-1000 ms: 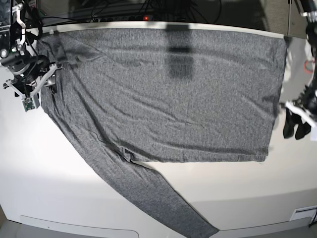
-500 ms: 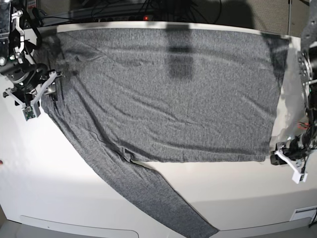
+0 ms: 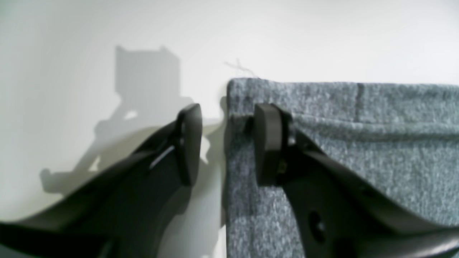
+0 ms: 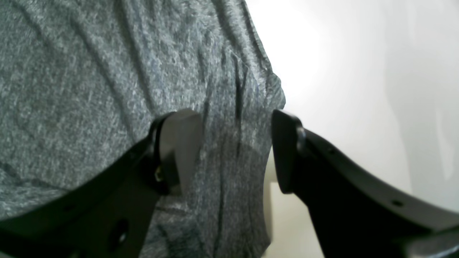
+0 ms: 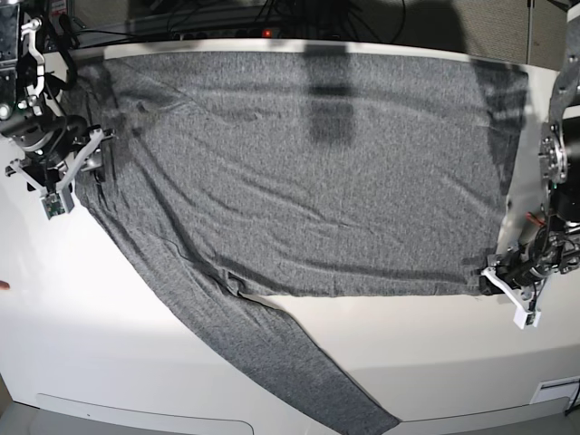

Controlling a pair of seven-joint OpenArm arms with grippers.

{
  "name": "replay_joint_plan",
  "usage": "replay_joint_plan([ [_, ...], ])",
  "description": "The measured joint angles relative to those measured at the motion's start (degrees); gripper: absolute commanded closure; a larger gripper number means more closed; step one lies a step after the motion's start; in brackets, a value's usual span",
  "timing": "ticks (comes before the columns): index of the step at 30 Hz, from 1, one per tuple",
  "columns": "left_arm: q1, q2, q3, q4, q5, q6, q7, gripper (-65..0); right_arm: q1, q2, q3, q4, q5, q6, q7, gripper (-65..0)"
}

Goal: Fold the T-shirt properly
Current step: 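Release the left gripper and move it to the hem corner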

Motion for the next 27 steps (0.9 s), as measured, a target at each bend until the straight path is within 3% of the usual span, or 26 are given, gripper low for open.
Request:
replay_joint_plan([
  [11,3.9,1.9,0.0,0.4,-1.8,0.8,-2.1,-21.0,0.0,0.0,0.0,0.0,0.0,0.0,0.0,-34.3],
  [13,3.8,1.9,-0.1,0.6,-2.2,0.8,-0.3,-17.0,0.1,0.0,0.0,0.0,0.0,0.0,0.0,-34.3],
  [18,3.8,1.9,-0.1,0.7,-2.4,-3.1,1.7,-1.3,1.2,0.0,0.0,0.0,0.0,0.0,0.0,-34.3],
  [24,3.9,1.9,-0.1,0.7,-5.5,-3.3,2.0,0.0,5.2,0.0,0.0,0.0,1.8,0.6,1.2,-34.3],
  [27,4.0,1.9,-0.1,0.6,-5.4,-3.3,1.5,0.0,8.0,0.0,0.0,-0.5,4.8,2.8,3.1,-34.3],
])
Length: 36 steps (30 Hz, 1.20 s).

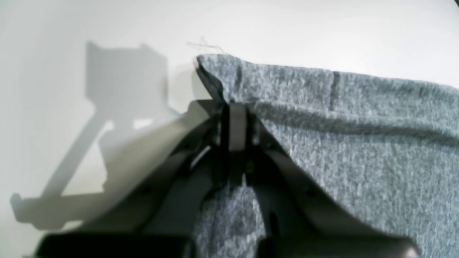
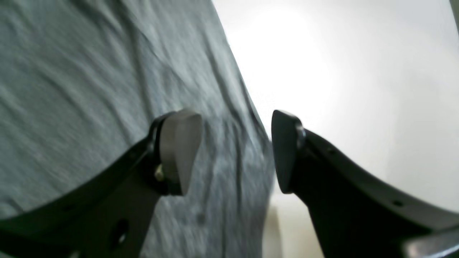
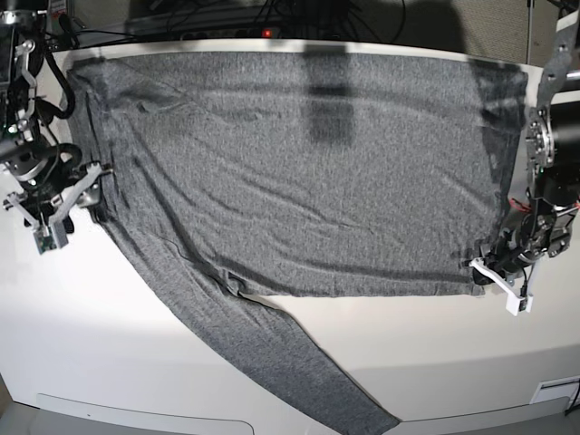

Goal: Fold the T-shirt properly
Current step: 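Release the left gripper and move it to the hem corner, then move the right gripper to the hem corner by the sleeve and grasp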

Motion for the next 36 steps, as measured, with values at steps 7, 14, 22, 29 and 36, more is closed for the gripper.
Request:
replay_joint_plan([
  [7,0.2,0.2,0.0,-0.2,-4.9,0.0,0.5,0.0,13.9,0.0,-5.6,-12.2,-0.4,0.0,-0.3,-34.3],
  [14,0.2,0.2,0.0,-0.2,-5.8,-0.2,1.1,0.0,35.8,-1.0,-23.1,-33.7,-0.2,0.1,-3.8,-34.3],
  [22,0.6,0.1,0.0,-0.2,-6.1,-0.4,0.5,0.0,55.0,-8.4,-35.3,-62.4,-0.4,3.1,-4.4,-34.3],
  [29,0.8,0.2,0.0,-0.1,-6.2,-0.4,0.5,0.0,61.5,-14.1,-35.6,-81.5,-17.1,3.1,7.3,-34.3],
  [36,0.8,0.2,0.0,-0.1,-6.0,-0.4,0.5,0.0,61.5,-16.4,-35.6,-88.2,-18.6,2.3,12.6,-34.3],
])
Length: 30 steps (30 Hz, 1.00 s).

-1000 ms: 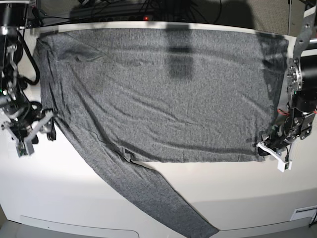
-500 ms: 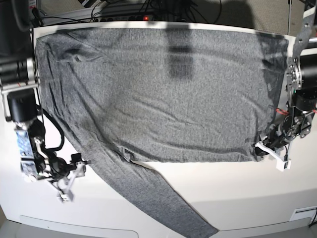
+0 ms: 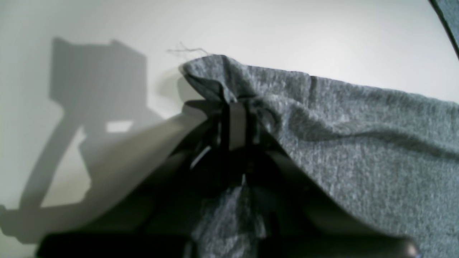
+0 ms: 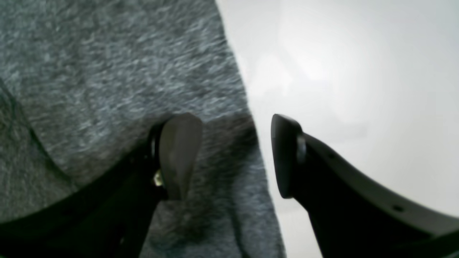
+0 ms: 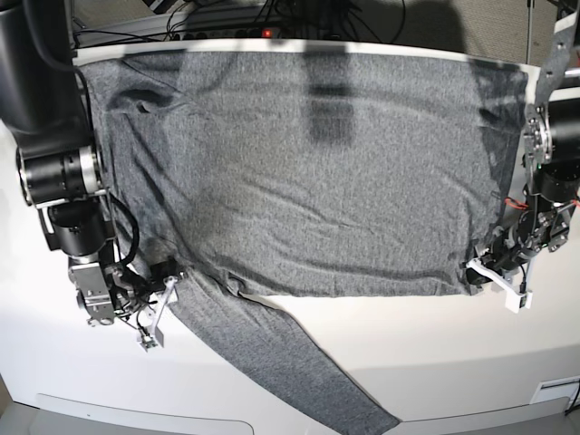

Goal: Fold the T-shirt properly
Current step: 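Move the right gripper to the hem corner by the sleeve and grasp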

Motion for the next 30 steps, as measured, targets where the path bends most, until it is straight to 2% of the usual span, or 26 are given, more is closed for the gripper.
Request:
replay_joint_plan([
  [9,0.0,0.0,0.0,0.0,0.0,0.0,0.0,0.0,-0.6,0.0,0.2,-1.2,0.0,-0.4,0.2,-33.4],
  [15,0.0,0.0,0.0,0.0,0.0,0.0,0.0,0.0,-2.4,0.2,0.3,-0.7,1.4,-0.4,0.9,-21.7],
  [18,0.0,0.0,0.0,0.0,0.0,0.0,0.0,0.0,-2.7,0.2,0.3,-0.5,1.8,-0.3,0.8,-11.6],
  [20,0.0,0.0,0.0,0.0,0.0,0.0,0.0,0.0,-2.7,-0.1,0.3,-0.4,1.6,-0.2,0.8,-7.8],
  [23,0.0,0.0,0.0,0.0,0.0,0.0,0.0,0.0,-2.7,-0.1,0.3,-0.4,1.2,-0.2,0.9,-7.9],
  [25,0.0,0.0,0.0,0.0,0.0,0.0,0.0,0.0,-2.4,-0.2,0.3,-0.4,0.0,-0.1,1.0,-10.2],
  [27,0.0,0.0,0.0,0.0,0.0,0.0,0.0,0.0,-1.7,-0.1,0.3,-0.8,-0.1,0.1,1.2,-16.6],
  [30,0.0,0.0,0.0,0.0,0.0,0.0,0.0,0.0,0.5,0.5,0.3,-1.3,-1.2,3.0,-1.0,-27.5],
])
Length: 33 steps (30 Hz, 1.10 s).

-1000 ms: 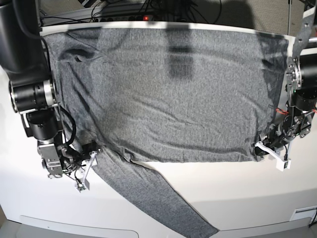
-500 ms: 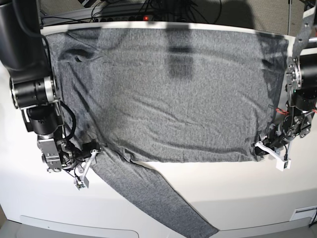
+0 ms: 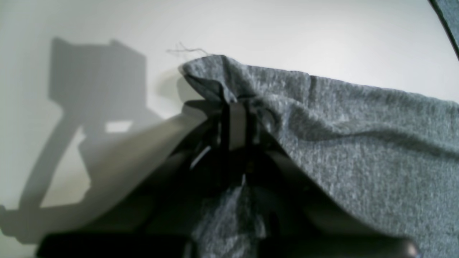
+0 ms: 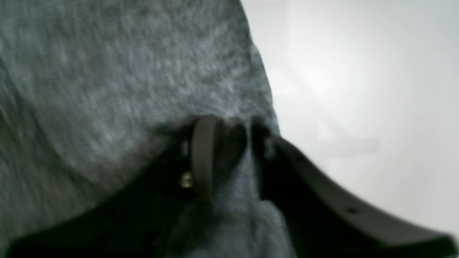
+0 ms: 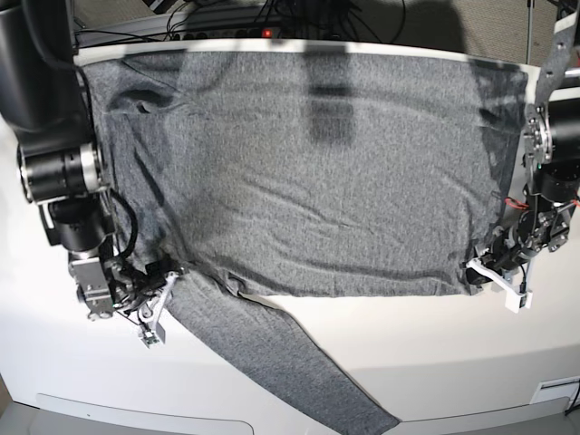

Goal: Fold the T-shirt properly
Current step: 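Move the right gripper to the hem corner by the sleeve and grasp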

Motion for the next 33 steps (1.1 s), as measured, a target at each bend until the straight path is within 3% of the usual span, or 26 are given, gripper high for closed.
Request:
replay_joint_plan([
  [3,0.0,0.0,0.0,0.0,0.0,0.0,0.0,0.0,1.8,0.6,0.0,-0.1,1.4,0.1,-0.1,-35.1],
  [5,0.0,0.0,0.0,0.0,-0.1,0.0,0.3,0.0,2.6,0.8,0.0,-0.1,1.2,0.0,1.2,-36.0],
  [10,0.0,0.0,0.0,0.0,-0.3,0.0,0.9,0.0,0.4,1.4,0.0,0.0,1.2,0.0,4.9,-36.0],
  [14,0.0,0.0,0.0,0.0,-0.3,0.0,0.9,0.0,-1.3,1.8,0.0,-0.1,1.1,-3.0,6.6,-36.0],
  [19,-0.2,0.0,0.0,0.1,-0.5,0.0,2.0,0.0,-1.6,1.7,0.0,-0.1,-1.8,-4.1,8.3,-36.0],
  [28,-0.3,0.0,0.0,0.1,-0.4,0.0,2.4,0.0,-3.9,1.7,0.0,0.4,1.4,-3.6,8.4,-35.3],
  [33,-0.3,-0.1,0.0,0.0,-0.4,0.0,2.4,0.0,-3.9,1.6,0.1,0.6,7.0,-0.6,3.4,-29.6],
])
